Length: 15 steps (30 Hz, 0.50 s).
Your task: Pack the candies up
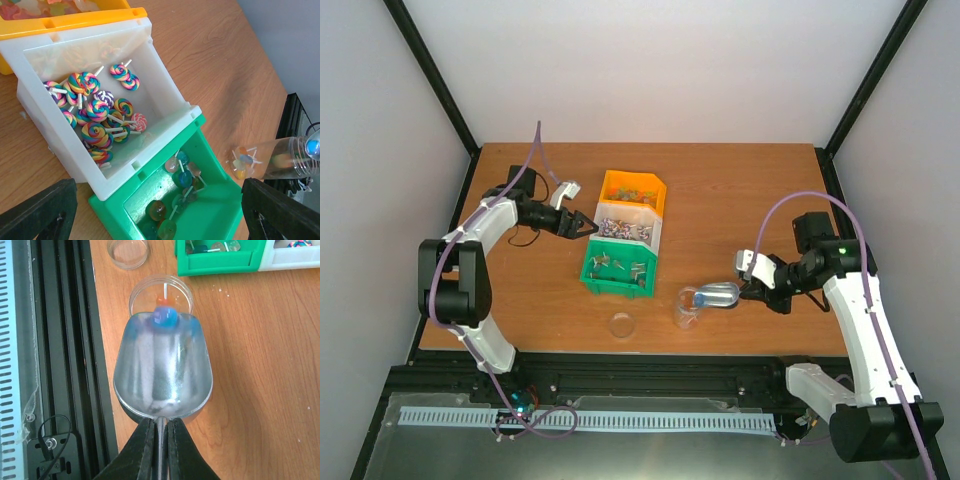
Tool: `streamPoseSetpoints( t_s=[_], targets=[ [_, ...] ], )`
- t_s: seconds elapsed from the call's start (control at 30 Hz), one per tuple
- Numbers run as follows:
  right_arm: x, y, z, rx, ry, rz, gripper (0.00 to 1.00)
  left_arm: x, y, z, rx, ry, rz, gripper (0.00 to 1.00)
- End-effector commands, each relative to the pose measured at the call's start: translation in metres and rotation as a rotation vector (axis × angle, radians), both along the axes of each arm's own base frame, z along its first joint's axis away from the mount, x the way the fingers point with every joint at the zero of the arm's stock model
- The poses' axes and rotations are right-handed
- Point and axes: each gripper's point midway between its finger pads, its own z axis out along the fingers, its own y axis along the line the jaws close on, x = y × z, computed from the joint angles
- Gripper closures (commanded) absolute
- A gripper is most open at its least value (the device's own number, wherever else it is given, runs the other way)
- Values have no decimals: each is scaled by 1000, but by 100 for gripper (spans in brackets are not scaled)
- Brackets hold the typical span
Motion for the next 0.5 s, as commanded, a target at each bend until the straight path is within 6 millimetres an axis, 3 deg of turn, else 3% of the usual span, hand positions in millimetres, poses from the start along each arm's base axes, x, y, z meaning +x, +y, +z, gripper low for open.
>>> streamPoseSetpoints(
  t_s=[0.0, 0.47],
  targets=[
    [3, 0, 8, -26, -22, 0, 97, 13, 0, 14, -24, -46, 4, 9],
    [3, 2, 14, -102, -39, 28, 97, 14, 2, 12, -9, -47, 11, 9]
  ],
)
